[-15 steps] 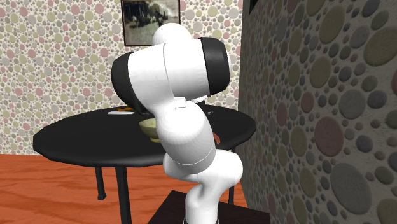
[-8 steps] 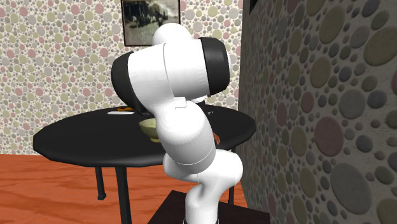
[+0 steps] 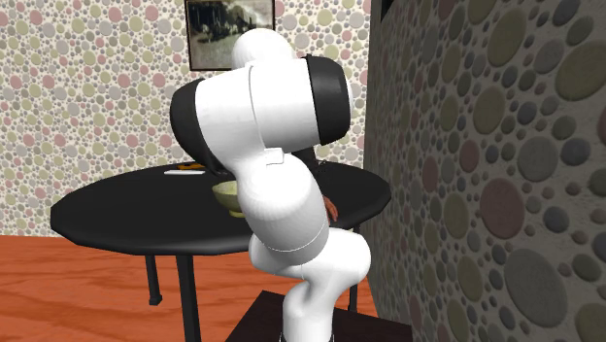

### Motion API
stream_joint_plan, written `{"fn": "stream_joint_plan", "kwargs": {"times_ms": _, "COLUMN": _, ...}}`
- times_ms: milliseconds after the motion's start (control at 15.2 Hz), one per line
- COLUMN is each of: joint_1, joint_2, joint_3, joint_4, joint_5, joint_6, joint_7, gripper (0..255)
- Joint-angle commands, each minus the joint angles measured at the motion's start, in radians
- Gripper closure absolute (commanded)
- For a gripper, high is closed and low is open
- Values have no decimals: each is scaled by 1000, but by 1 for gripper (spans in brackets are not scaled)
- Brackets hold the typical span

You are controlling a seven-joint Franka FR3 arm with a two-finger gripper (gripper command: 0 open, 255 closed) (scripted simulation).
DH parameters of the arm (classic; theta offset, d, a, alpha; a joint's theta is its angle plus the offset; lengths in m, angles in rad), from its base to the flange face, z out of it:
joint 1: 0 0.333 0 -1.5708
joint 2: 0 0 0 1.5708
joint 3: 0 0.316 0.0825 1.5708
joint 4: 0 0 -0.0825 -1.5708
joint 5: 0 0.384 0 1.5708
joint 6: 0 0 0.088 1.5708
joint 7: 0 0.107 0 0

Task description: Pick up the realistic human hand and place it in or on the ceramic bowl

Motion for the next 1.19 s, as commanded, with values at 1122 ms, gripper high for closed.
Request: {"fn": "stream_joint_plan", "kwargs": {"times_ms": 1122, "joint_1": -21, "joint_2": 50, "joint_3": -19, "joint_4": 290, "joint_5": -21, "joint_6": -236, "joint_7": -38, "gripper": 255}}
